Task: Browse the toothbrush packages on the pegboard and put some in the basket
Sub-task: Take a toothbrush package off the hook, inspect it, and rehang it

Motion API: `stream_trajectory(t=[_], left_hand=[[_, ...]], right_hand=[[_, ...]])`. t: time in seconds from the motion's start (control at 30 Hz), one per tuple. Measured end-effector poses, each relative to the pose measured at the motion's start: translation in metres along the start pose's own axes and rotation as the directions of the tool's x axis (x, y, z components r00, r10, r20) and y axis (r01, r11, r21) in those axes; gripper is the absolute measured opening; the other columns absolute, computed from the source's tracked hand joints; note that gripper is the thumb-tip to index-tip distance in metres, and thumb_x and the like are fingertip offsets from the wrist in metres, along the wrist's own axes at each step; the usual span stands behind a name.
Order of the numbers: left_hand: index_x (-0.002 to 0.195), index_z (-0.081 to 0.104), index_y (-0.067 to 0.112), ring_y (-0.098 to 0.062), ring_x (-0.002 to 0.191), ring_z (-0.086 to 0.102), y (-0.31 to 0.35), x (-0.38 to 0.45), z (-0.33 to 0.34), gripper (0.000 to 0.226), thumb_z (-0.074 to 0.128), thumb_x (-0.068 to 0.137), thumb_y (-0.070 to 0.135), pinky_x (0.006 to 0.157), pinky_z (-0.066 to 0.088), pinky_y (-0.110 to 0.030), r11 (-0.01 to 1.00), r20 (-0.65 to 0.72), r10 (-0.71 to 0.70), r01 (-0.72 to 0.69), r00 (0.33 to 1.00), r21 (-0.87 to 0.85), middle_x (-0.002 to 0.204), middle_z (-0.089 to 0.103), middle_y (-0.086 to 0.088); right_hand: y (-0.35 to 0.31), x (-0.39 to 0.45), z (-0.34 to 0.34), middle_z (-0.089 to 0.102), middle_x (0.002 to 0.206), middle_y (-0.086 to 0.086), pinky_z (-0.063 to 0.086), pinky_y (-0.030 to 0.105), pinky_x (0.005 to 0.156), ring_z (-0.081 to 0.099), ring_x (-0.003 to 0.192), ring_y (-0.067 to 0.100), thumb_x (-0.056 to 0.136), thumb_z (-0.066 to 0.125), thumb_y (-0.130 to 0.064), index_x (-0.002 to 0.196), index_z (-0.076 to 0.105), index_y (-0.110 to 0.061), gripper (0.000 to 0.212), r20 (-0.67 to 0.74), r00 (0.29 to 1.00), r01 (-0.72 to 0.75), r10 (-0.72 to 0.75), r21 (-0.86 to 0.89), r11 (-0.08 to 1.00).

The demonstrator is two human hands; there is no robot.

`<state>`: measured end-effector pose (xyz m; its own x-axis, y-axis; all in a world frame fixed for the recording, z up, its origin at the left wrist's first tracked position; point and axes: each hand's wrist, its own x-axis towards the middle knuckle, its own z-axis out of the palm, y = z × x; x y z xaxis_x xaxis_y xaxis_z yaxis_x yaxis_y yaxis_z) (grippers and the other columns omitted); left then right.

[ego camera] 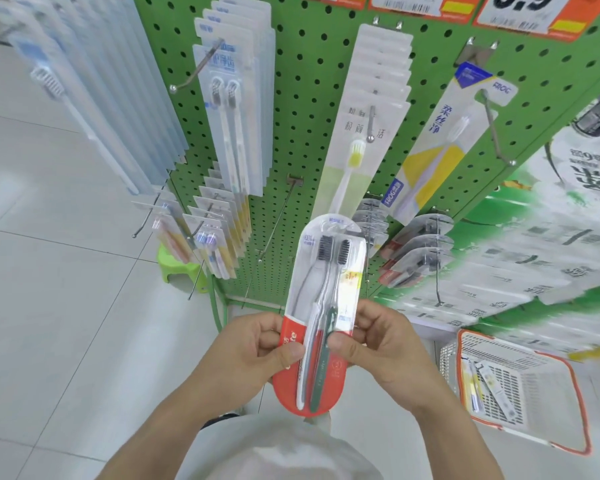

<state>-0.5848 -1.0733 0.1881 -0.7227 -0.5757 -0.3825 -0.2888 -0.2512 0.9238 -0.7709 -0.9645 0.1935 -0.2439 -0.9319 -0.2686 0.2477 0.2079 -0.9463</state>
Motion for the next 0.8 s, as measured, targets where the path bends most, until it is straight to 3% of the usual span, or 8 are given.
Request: stream_trajectory(t=[0.13,0.27,0.47,0.6,0.7,0.77,0.8], left_hand=[[0.109,0.067,0.005,-0.024,0.079,0.075,-0.001,-0.002,0.001,0.026,0.069,0.089,0.021,0.067,0.058,-0.028,0.996,0.076,-0.061,0.065,0.995,-0.056,0.093,0.078,-0.014],[0.119,0.063,0.007,-0.040,0.095,0.073,-0.005,-0.005,-0.005,0.038,0.076,0.086,0.017,0.083,0.061,-0.050,0.993,0.211,-0.103,0.111,0.972,-0.025,0.104,0.075,-0.019],[0.117,0.063,0.006,-0.042,0.093,0.073,-0.007,-0.005,0.002,0.038,0.078,0.083,0.012,0.083,0.059,-0.058,0.995,0.183,-0.103,0.101,0.978,0.022,0.102,0.075,-0.019],[0.119,0.060,0.013,-0.032,0.094,0.074,-0.009,-0.004,0.006,0.041,0.074,0.084,-0.003,0.087,0.060,-0.049,0.986,0.166,-0.104,0.080,0.981,0.146,0.103,0.077,-0.009],[0.123,0.055,0.026,-0.020,0.096,0.074,-0.009,-0.004,0.009,0.053,0.075,0.079,0.004,0.091,0.059,-0.043,0.972,0.143,-0.084,0.050,0.986,0.228,0.106,0.075,0.001],[0.134,0.042,0.045,-0.008,0.103,0.069,-0.012,-0.004,0.013,0.071,0.073,0.079,0.016,0.095,0.056,-0.036,0.939,0.124,-0.011,-0.032,0.992,0.342,0.117,0.067,0.017],[0.141,0.028,0.055,0.004,0.111,0.062,-0.013,-0.005,0.015,0.083,0.073,0.081,0.018,0.099,0.052,-0.026,0.899,0.112,0.041,-0.086,0.993,0.429,0.125,0.056,0.029]], right_hand=[[0.002,-0.003,-0.006,0.078,0.103,0.012,0.059,0.035,0.061,0.075,0.080,0.025,0.080,0.076,-0.011,0.109,0.071,-0.010,0.030,-0.025,1.000,-0.014,0.013,-0.027,1.000],[0.010,-0.005,-0.006,0.076,0.105,0.019,0.062,0.041,0.065,0.076,0.083,0.034,0.080,0.074,-0.009,0.115,0.069,-0.007,0.035,-0.084,0.996,-0.022,0.029,0.084,0.996],[0.015,-0.012,-0.007,0.076,0.108,0.019,0.063,0.045,0.069,0.075,0.086,0.038,0.083,0.076,-0.010,0.120,0.065,-0.004,0.039,-0.111,0.992,-0.054,0.066,0.109,0.993],[0.014,-0.015,-0.008,0.076,0.106,0.018,0.063,0.041,0.067,0.076,0.084,0.036,0.083,0.072,-0.008,0.119,0.064,-0.003,0.037,-0.139,0.989,-0.047,0.058,0.079,0.996],[0.016,-0.017,-0.007,0.077,0.105,0.016,0.063,0.041,0.065,0.076,0.082,0.033,0.084,0.070,-0.012,0.120,0.066,-0.004,0.037,-0.176,0.984,-0.025,0.035,0.057,0.998],[0.018,-0.018,-0.007,0.077,0.105,0.015,0.063,0.042,0.064,0.076,0.082,0.034,0.084,0.071,-0.013,0.119,0.066,-0.004,0.037,-0.192,0.981,-0.014,0.021,0.034,0.999],[0.019,-0.018,-0.006,0.077,0.105,0.014,0.063,0.042,0.064,0.076,0.082,0.035,0.084,0.071,-0.013,0.118,0.065,-0.004,0.036,-0.198,0.980,-0.012,0.016,0.024,1.000]])
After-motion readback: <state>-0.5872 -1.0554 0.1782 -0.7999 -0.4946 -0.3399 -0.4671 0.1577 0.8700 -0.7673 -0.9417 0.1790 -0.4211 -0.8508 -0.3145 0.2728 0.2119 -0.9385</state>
